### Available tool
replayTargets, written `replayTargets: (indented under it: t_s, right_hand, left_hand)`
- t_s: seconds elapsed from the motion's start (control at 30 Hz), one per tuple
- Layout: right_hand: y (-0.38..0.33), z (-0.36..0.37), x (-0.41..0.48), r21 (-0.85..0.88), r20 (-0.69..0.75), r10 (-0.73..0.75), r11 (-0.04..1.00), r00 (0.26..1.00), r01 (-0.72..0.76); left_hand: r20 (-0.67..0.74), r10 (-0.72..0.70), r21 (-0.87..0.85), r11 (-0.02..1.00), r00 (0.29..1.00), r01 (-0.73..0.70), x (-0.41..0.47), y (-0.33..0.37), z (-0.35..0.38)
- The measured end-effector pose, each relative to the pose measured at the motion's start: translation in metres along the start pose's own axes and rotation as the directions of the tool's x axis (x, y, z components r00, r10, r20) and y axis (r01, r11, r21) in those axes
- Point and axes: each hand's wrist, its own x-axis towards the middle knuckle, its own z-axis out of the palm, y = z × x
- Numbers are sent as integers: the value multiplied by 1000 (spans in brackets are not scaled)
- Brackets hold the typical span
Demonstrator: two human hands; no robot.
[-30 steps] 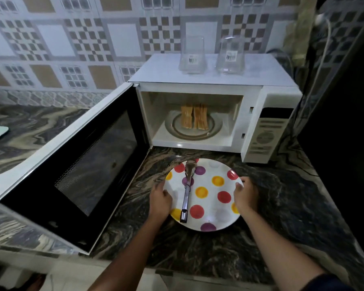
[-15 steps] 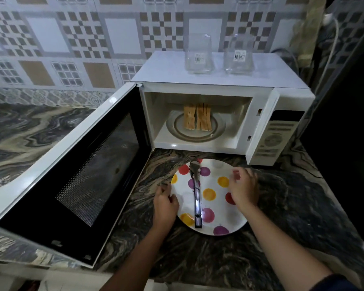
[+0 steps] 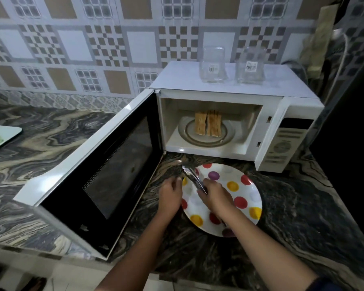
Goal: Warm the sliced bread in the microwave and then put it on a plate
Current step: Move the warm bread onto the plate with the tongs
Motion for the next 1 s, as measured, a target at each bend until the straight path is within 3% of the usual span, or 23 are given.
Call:
replayTargets:
  t_s: [0.07, 0.17, 0.33, 0.43, 0.53, 0.67, 0.8, 1.0]
  right_hand:
    - [-5, -14, -7, -10, -16, -136, 991, 991, 135]
    - [-16, -32, -16, -62, -76, -273, 961, 959, 269]
    - [-4, -54, -31, -40, -145, -313, 950, 939, 310]
    - [30, -62, -39, -77, -46, -276, 959, 960, 272]
    - [60, -67, -43, -62, 107, -215, 973, 971, 222]
    - [46, -71, -42, 237, 181, -176, 963, 967, 131]
    - [11, -68, -34, 524, 280, -107, 850, 954, -58]
    - [8, -64, -10, 597, 266, -56, 794, 962, -119]
  left_hand:
    - [50, -80, -209, 974, 996, 89, 6, 24, -9]
    - [72, -61, -429, 899, 996, 86, 9, 59, -18]
    - [109, -128, -603, 780, 986, 168, 8, 86, -18]
    - [50, -178, -693, 703, 983, 162, 8, 87, -22]
    - [34, -173, -717, 682, 984, 145, 7, 84, -26]
    - [139, -79, -709, 688, 987, 154, 5, 85, -20]
    - [281, 20, -753, 624, 959, 208, 14, 91, -15]
    - [290, 7, -652, 733, 957, 193, 39, 90, -18]
